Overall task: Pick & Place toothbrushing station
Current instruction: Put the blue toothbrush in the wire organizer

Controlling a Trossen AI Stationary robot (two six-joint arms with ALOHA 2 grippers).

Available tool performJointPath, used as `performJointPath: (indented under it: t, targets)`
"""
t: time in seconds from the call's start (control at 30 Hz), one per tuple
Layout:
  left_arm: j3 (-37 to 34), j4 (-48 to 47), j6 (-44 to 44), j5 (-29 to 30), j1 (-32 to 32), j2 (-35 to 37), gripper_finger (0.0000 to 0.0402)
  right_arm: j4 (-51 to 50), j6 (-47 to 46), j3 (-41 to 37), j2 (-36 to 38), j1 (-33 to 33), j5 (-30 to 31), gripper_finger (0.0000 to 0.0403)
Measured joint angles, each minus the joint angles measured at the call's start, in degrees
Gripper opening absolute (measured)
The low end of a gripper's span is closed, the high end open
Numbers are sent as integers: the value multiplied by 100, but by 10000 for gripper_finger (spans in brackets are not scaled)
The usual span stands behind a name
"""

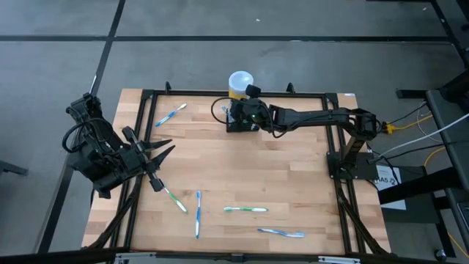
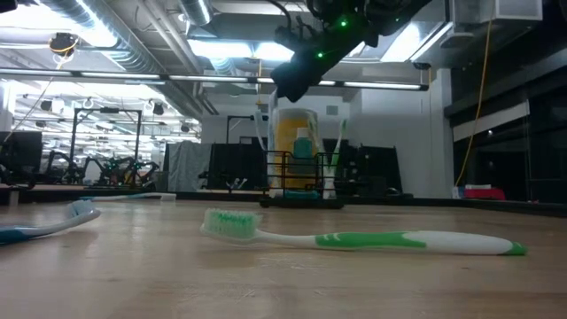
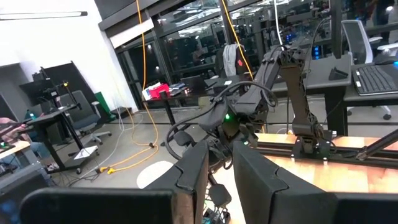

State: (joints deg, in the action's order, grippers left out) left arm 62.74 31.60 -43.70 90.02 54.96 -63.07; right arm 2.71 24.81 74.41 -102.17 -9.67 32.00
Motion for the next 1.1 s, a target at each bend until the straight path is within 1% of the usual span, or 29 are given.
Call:
performJointPath:
  t: [0.13, 0.27, 0.4, 0.57, 0.7, 0.83, 1.0, 1.1]
  targets:
    - [0, 0, 2, 0, 7, 0, 70, -1, -198, 0, 0, -4, -138, 11]
    - [0, 0, 21, 0, 7, 0, 70, -1, -361, 0, 0, -5, -141, 24]
    - [0, 0, 37, 0, 7, 0, 70, 0, -614, 0, 0, -27, -142, 52]
    - [0, -1, 3, -1, 70, 0, 70, -130, -931, 0, 0, -79, -132, 100]
    - [0, -3, -73, 0, 85, 0, 70, -273, -867, 0, 83, -25, 104, 140]
    - [0, -10, -134, 0, 81, 0, 70, -634, -596, 8, 219, 33, 356, 169]
    - [0, -31, -146, 0, 60, 3, 70, -1453, -194, 4, 285, 114, 354, 188]
    - [-1, -76, -146, 0, -8, 15, 70, -1588, -187, 0, 397, 274, 345, 190]
